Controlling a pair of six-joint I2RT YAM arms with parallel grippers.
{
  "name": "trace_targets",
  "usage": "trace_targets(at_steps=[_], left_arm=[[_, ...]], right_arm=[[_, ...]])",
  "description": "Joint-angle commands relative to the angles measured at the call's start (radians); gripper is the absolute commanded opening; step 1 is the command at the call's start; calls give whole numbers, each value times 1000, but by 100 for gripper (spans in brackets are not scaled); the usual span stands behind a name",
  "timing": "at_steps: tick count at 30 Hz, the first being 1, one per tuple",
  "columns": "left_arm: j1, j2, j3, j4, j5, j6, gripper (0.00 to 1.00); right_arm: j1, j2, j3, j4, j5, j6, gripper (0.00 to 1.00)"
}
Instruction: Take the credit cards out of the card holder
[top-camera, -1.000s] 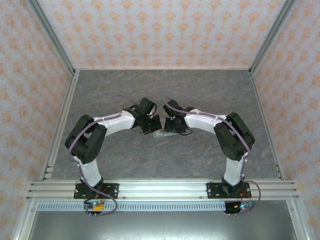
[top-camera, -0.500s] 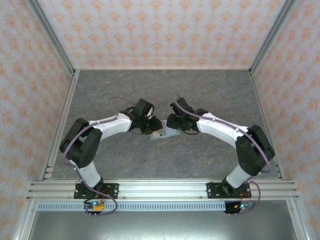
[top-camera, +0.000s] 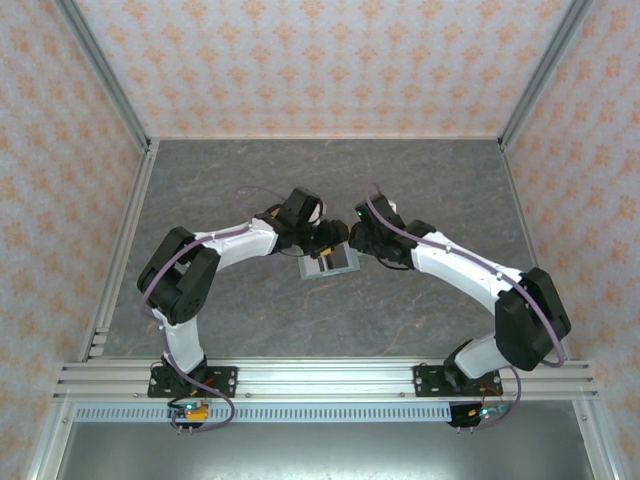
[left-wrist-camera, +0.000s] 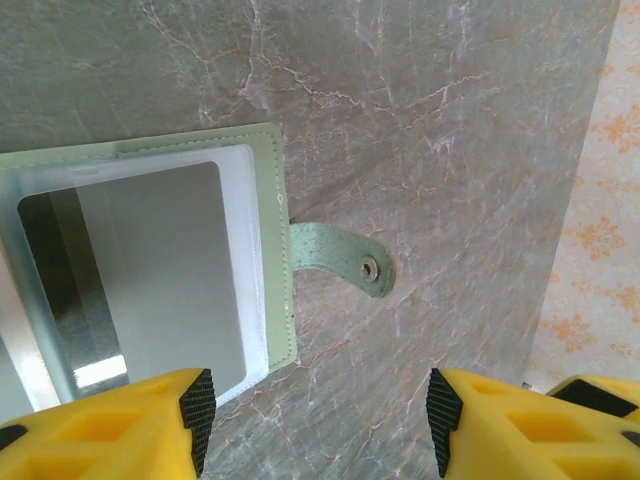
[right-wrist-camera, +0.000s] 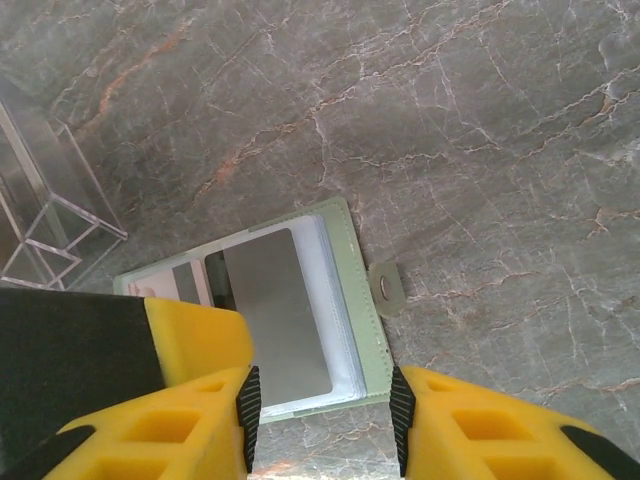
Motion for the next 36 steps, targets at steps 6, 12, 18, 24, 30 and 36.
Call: trace_targets(at_steps=[6, 12, 18, 24, 30, 36], left_arm=[[25, -43, -18, -95, -123, 10, 51], [46, -56, -74, -89, -120, 6, 43], [46, -41, -90, -62, -111, 1, 41], [45, -16, -94, -33, -81, 0, 37], [46, 0, -95, -12, -61, 5, 33], [46, 25, -103, -1, -53, 7, 31]], right_arm=[[0, 75, 65, -14, -95, -32, 35], [-1, 199, 124, -25, -149, -38, 30], [-1, 301, 141, -20, -177, -28, 29], [-1, 351, 142, -25, -143, -21, 30], [-1, 384, 148, -16, -162, -23, 30], [-1, 403, 150, -17, -171, -24, 28]])
